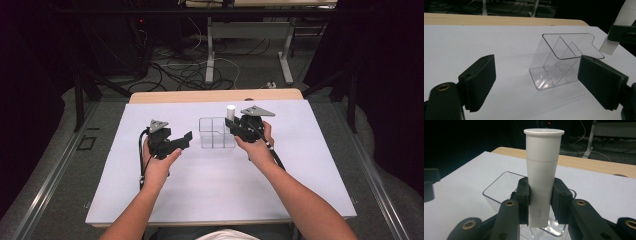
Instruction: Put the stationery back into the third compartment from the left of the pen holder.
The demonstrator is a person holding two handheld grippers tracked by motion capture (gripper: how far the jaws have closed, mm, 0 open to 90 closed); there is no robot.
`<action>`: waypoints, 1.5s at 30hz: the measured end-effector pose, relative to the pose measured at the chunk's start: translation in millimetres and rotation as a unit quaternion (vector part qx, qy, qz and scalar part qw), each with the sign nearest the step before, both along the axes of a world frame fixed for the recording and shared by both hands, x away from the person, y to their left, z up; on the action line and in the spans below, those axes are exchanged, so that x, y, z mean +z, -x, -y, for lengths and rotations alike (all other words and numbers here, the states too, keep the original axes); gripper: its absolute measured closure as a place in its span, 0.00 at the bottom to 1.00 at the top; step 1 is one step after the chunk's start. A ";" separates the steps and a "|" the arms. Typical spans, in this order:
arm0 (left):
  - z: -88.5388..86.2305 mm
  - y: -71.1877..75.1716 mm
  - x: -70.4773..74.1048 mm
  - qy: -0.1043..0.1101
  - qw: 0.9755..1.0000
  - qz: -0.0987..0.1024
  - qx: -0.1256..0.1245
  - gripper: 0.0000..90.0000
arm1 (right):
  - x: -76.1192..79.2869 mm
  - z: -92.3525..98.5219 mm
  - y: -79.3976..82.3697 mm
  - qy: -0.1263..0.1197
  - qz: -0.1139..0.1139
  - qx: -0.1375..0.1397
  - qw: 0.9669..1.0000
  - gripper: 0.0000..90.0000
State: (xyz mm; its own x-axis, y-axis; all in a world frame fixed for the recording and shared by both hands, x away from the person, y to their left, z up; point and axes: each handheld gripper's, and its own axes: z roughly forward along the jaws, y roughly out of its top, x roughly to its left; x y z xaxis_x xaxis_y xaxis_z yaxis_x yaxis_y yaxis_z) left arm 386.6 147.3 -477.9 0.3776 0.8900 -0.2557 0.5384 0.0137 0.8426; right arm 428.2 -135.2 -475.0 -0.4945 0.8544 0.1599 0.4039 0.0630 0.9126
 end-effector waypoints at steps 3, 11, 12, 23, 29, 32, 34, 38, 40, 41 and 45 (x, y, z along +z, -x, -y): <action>-1.7 -1.6 -0.7 0.004 1.000 -0.001 0.000 0.12 | -3.3 -1.7 -5.2 0.005 -0.005 -0.006 1.000 0.78; -3.2 -4.2 -3.0 0.007 1.000 -0.009 0.003 0.02 | -13.6 -7.4 -14.1 0.027 -0.016 -0.012 0.999 0.78; -3.8 -4.3 -3.0 0.004 1.000 -0.009 0.004 0.02 | -14.8 -7.9 -14.9 0.028 -0.016 -0.012 0.999 0.78; -3.3 -5.4 -5.9 0.006 1.000 -0.012 0.010 0.01 | -24.8 -7.0 -22.8 0.038 -0.038 -0.025 0.998 0.78; -3.7 -5.5 -7.1 0.003 1.000 -0.015 0.008 0.01 | -26.0 -6.9 -23.8 0.038 -0.038 -0.026 0.998 0.78; -4.0 -5.8 -7.7 0.003 1.000 -0.014 0.010 0.01 | -26.7 -6.7 -24.1 0.038 -0.039 -0.027 0.998 0.78; -4.7 -5.8 -7.6 0.003 1.000 -0.015 0.009 0.01 | -26.9 -6.4 -23.9 0.043 -0.042 -0.026 0.998 0.77; -6.0 -5.8 -7.5 0.002 1.000 -0.015 0.011 0.01 | -25.7 -4.2 -21.5 0.027 -0.041 -0.027 0.998 0.63; -7.0 -5.8 -7.6 0.002 1.000 -0.015 0.012 0.01 | -23.9 -1.9 -18.3 0.025 -0.034 -0.024 0.999 0.55; -7.4 -5.9 -7.6 0.002 1.000 -0.015 0.014 0.01 | -22.8 -0.4 -16.1 0.023 -0.030 -0.022 0.999 0.52; -9.5 -6.1 -7.3 0.002 1.000 -0.015 0.018 0.01 | -16.3 8.6 -7.6 0.022 -0.022 -0.012 0.999 0.42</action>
State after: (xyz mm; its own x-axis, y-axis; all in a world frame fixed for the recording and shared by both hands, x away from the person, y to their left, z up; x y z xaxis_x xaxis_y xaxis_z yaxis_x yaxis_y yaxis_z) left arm 392.7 156.8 -485.2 0.3376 0.9017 -0.2700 0.5626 0.0367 0.8259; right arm 435.8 -143.7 -491.3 -0.4673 0.8725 0.1426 0.4447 0.0926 0.8909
